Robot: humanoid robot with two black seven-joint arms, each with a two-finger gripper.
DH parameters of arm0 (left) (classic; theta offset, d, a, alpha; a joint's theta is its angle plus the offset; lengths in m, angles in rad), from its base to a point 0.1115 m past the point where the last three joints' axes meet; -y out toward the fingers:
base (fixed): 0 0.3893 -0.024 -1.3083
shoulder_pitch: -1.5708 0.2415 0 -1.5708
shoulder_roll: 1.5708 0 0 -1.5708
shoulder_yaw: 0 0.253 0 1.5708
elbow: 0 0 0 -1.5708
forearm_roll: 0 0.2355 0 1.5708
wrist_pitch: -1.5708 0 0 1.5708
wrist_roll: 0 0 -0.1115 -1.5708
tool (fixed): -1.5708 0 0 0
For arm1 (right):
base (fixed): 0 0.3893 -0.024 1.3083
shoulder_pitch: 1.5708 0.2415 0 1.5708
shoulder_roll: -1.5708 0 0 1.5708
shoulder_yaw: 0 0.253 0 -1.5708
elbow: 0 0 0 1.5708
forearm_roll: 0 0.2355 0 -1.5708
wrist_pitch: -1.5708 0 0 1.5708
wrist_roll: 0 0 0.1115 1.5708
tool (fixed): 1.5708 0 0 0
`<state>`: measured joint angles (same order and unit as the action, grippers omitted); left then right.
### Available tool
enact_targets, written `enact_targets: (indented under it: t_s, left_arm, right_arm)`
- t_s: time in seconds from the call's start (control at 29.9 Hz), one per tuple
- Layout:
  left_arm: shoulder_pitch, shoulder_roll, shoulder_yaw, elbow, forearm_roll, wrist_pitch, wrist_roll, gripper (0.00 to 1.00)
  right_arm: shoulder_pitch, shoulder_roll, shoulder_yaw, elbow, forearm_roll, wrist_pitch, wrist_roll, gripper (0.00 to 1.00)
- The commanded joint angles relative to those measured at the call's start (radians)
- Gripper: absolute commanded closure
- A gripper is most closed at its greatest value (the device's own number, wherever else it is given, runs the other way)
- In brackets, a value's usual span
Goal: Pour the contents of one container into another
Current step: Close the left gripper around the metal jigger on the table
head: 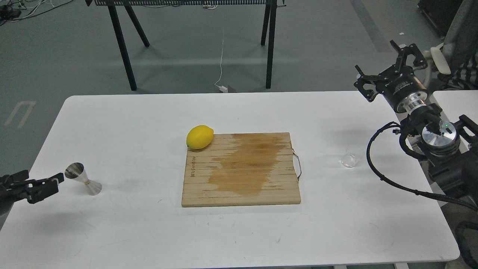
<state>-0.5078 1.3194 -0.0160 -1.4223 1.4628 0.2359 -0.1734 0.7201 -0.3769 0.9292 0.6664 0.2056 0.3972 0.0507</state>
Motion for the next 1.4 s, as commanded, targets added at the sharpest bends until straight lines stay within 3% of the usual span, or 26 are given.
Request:
enact_targets:
  t_s: [0.0, 0.8, 1.37]
  left_arm:
    - [0.032, -0.077, 0.001, 0.092, 0.053, 0.013, 0.011, 0.0]
    - [0.13, -0.328, -0.065, 0.252, -0.004, 0.175, 0.009, 0.01]
    - [0.132, -0.427, -0.073, 0.373, -0.059, 0.206, 0.003, 0.03]
  right_arm:
    - [-0.001, 0.001, 0.003, -0.007, 0.0, -0.003, 0.0, 0.01]
    - [0.001, 0.001, -0.004, -0.011, -0.002, -0.006, 0.0, 0.01]
    - [0.001, 0.001, -0.007, -0.01, -0.003, -0.006, -0.002, 0.01]
